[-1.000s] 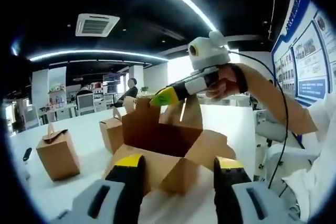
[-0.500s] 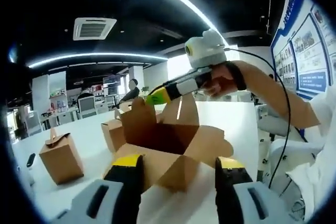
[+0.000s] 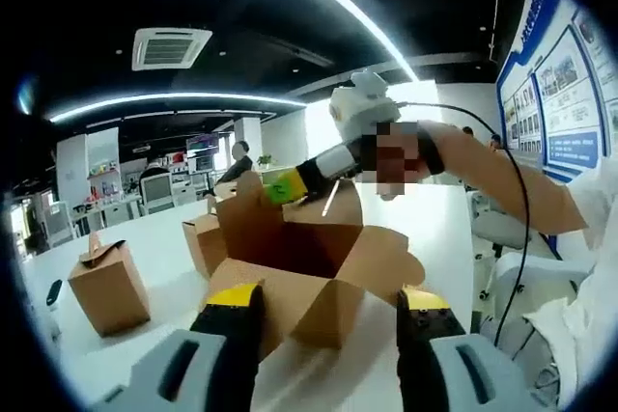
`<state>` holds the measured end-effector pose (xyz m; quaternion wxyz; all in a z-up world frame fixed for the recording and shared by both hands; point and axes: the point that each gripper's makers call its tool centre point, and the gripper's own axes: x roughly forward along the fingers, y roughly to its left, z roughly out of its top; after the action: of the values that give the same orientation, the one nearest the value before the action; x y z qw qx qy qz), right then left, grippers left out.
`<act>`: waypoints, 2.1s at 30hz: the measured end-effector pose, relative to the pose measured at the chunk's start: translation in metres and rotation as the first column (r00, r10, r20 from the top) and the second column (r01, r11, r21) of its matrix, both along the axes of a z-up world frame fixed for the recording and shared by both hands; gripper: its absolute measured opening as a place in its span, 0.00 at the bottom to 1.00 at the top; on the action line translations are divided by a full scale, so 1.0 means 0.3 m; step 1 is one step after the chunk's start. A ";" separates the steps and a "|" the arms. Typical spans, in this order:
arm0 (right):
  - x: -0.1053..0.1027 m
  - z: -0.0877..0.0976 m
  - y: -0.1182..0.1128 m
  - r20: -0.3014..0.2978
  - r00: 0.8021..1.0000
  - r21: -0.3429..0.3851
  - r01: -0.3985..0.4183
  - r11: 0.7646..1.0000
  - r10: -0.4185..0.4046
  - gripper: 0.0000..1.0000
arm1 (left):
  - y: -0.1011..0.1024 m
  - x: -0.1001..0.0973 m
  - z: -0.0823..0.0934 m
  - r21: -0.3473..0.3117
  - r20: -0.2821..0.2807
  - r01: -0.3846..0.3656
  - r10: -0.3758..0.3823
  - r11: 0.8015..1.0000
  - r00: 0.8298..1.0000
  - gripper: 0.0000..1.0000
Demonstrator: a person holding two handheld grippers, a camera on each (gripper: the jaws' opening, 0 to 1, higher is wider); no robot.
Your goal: Pick up one paper box from the group, open the paper box, and remove the item inside
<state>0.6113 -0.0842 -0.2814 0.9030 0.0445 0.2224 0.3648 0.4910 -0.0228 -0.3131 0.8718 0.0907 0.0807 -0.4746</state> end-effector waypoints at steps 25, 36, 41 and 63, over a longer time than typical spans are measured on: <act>-0.057 0.019 -0.011 -0.006 0.998 0.093 -0.063 0.994 0.064 0.42 | -0.037 0.017 0.147 -0.215 0.057 -0.019 0.032 0.976 0.998 0.74; -0.057 0.031 0.005 -0.005 0.998 0.097 -0.056 0.994 0.056 0.43 | -0.079 0.128 0.022 -0.094 -0.040 -0.163 0.160 0.982 0.986 0.77; -0.026 0.038 0.006 -0.005 1.000 0.106 -0.018 0.994 0.019 0.43 | -0.070 0.135 0.023 -0.122 -0.048 -0.158 0.153 0.980 0.987 0.75; -0.112 0.146 0.106 -0.071 0.967 0.408 -0.195 0.892 0.244 0.27 | -0.066 0.120 0.036 -0.118 -0.010 -0.112 0.111 0.987 0.994 0.82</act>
<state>0.5777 -0.0524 -0.2375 0.8130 0.2234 0.2012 0.4986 0.5270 -0.0427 -0.3024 0.9007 0.0335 0.0589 -0.4292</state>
